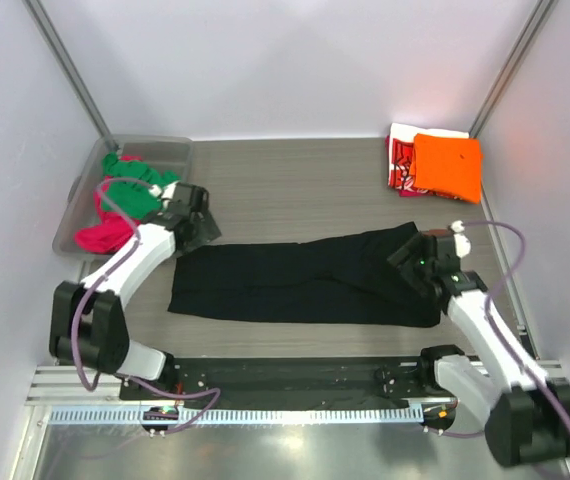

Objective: Fold and stack the t-shirts
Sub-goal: Fold the tshirt

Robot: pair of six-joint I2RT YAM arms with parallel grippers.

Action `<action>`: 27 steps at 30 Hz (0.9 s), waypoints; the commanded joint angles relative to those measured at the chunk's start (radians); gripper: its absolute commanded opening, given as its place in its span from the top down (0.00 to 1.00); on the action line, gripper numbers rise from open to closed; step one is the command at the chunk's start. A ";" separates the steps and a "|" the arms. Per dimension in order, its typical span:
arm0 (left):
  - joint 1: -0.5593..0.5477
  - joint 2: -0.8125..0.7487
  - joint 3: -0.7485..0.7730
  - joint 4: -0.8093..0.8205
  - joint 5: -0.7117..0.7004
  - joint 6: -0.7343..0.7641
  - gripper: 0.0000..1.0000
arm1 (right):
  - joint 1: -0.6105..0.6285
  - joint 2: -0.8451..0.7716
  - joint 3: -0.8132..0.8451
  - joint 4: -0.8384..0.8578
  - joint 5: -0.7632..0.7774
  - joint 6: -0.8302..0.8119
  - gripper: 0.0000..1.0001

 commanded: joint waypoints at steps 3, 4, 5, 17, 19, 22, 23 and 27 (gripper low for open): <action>-0.139 0.192 0.057 0.054 0.077 0.048 0.25 | 0.047 0.293 0.041 0.199 -0.129 -0.015 0.24; -0.149 0.213 0.057 0.043 0.077 0.045 0.25 | 0.045 0.322 0.044 0.212 -0.127 -0.008 0.24; -0.163 0.254 0.054 0.039 0.072 0.038 0.25 | 0.048 0.383 0.045 0.235 -0.127 -0.004 0.23; -0.229 0.182 -0.195 0.033 0.107 -0.065 0.27 | 0.074 1.015 0.479 0.319 -0.262 -0.081 0.23; -0.264 0.145 -0.252 0.062 0.152 -0.141 0.28 | 0.099 1.109 0.578 0.312 -0.309 -0.081 0.23; -0.378 0.095 -0.344 0.106 0.218 -0.217 0.27 | 0.137 1.285 0.805 0.270 -0.359 -0.090 0.23; -0.402 0.075 -0.378 0.118 0.232 -0.272 0.27 | 0.146 1.325 0.921 0.244 -0.356 -0.093 0.23; -0.543 0.040 -0.456 0.256 0.356 -0.456 0.27 | 0.147 1.595 1.222 0.190 -0.377 -0.080 0.23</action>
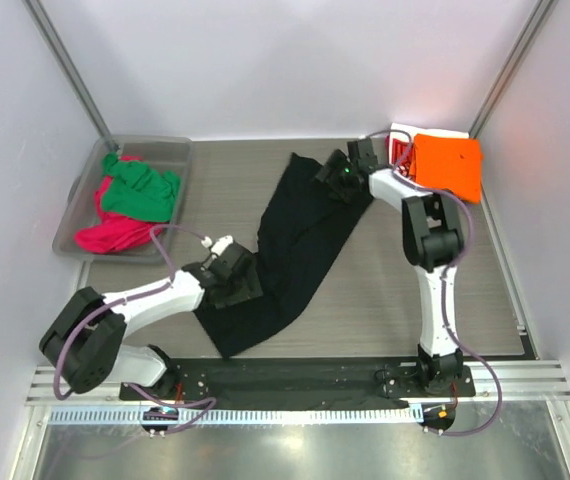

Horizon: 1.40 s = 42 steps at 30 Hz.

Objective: Fold and stack the t-shirts
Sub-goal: Fold the tshirt

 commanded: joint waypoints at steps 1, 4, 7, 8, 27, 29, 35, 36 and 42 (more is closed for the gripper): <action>-0.165 0.052 -0.127 0.136 0.298 -0.286 0.27 | 0.009 0.227 0.195 -0.107 -0.033 -0.008 0.23; -0.335 0.094 -0.080 0.300 0.366 -0.454 0.27 | 0.009 0.402 0.460 -0.150 -0.042 0.012 0.23; -0.437 0.144 0.035 0.290 0.397 -0.480 0.26 | 0.009 0.548 0.714 -0.194 -0.045 0.047 0.23; -0.451 0.141 0.051 0.274 0.394 -0.485 0.26 | 0.009 0.573 0.793 -0.197 -0.040 0.057 0.23; -0.469 -0.242 0.355 -0.400 -0.163 -0.199 0.20 | -0.018 0.241 0.753 -0.062 -0.099 0.024 0.08; -0.468 -0.257 0.372 -0.429 -0.206 -0.179 0.18 | -0.028 0.146 0.664 -0.062 -0.105 0.005 0.06; -0.437 -0.328 0.332 -0.469 -0.272 -0.149 0.14 | -0.038 -0.354 0.160 -0.153 0.010 -0.104 0.03; -0.430 -0.342 0.320 -0.458 -0.271 -0.149 0.14 | -0.034 -0.431 0.084 -0.176 0.042 -0.112 0.03; -0.408 -0.406 0.188 -0.319 -0.200 -0.155 0.21 | 0.060 -0.902 -0.474 -0.352 0.200 -0.132 0.06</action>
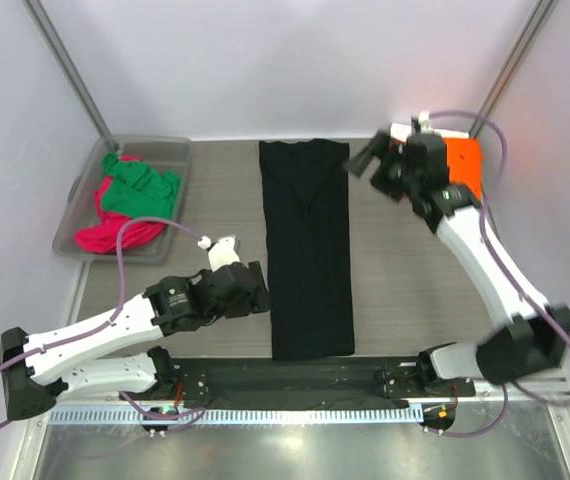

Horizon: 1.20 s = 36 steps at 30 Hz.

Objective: Fold and stack the t-shirts
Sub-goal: Fold the tshirt

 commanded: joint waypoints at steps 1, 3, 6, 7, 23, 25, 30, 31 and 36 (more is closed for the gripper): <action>0.009 -0.019 -0.086 0.105 0.021 0.006 0.21 | 0.073 -0.155 -0.276 -0.193 0.100 -0.011 0.09; 0.010 -0.013 -0.142 0.181 0.076 -0.003 0.22 | 0.134 -0.305 -0.458 -0.220 0.100 0.059 0.14; 0.010 0.014 -0.214 0.289 0.155 -0.020 0.25 | 0.255 -0.456 -0.691 -0.240 0.099 0.191 0.24; 0.010 0.022 -0.232 0.317 0.172 -0.024 0.25 | 0.290 -0.481 -0.692 -0.240 0.100 0.228 0.24; -0.050 0.344 -0.324 0.604 0.343 -0.063 0.23 | 0.711 -0.417 -0.970 -0.093 0.223 0.463 0.46; -0.059 0.398 -0.314 0.605 0.359 -0.064 0.26 | 0.722 -0.391 -0.974 -0.078 0.222 0.457 0.61; -0.074 0.511 -0.289 0.566 0.383 -0.067 0.66 | 0.728 -0.397 -0.997 -0.093 0.228 0.460 0.97; -0.074 0.508 -0.291 0.534 0.373 -0.075 0.71 | 0.728 -0.427 -1.003 -0.119 0.232 0.466 0.99; -0.079 0.413 -0.308 0.285 0.278 -0.089 1.00 | 0.728 -0.561 -1.025 -0.230 0.255 0.492 0.99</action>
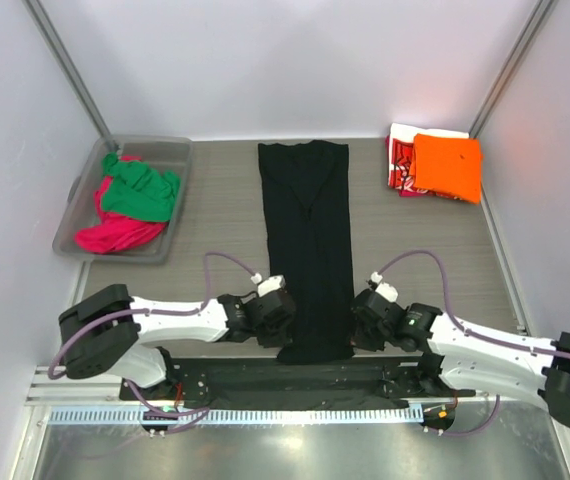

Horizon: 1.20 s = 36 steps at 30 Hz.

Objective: Fold and stack the t-shirts
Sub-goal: Fold the tshirt

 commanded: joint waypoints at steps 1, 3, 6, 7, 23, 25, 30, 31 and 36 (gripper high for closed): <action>-0.013 -0.077 -0.055 -0.336 -0.079 -0.011 1.00 | 0.007 -0.111 -0.030 -0.129 0.045 0.029 0.99; -0.015 -0.140 -0.083 -0.445 -0.104 -0.035 0.97 | 0.007 -0.155 -0.042 -0.148 0.040 0.044 0.99; -0.016 -0.272 -0.121 -0.553 -0.133 -0.101 0.62 | 0.007 -0.202 -0.059 -0.162 0.022 0.059 0.99; -0.016 -0.310 -0.133 -0.565 -0.129 -0.133 0.50 | 0.007 -0.207 -0.065 -0.160 0.017 0.062 0.99; -0.065 -0.399 -0.124 -0.202 -0.073 -0.069 0.24 | 0.006 -0.143 -0.071 -0.077 -0.030 0.047 0.99; -0.069 -0.316 -0.098 -0.174 -0.063 -0.045 0.27 | 0.007 -0.147 -0.073 -0.076 -0.032 0.050 0.99; -0.076 -0.196 -0.090 -0.050 -0.009 -0.035 0.48 | 0.007 -0.173 -0.085 -0.076 -0.040 0.059 0.99; -0.078 -0.181 -0.089 -0.030 0.002 -0.035 0.52 | 0.007 -0.178 -0.088 -0.076 -0.040 0.061 0.99; -0.090 -0.150 -0.057 -0.007 -0.001 -0.034 0.88 | 0.007 -0.196 -0.088 -0.076 -0.047 0.059 0.99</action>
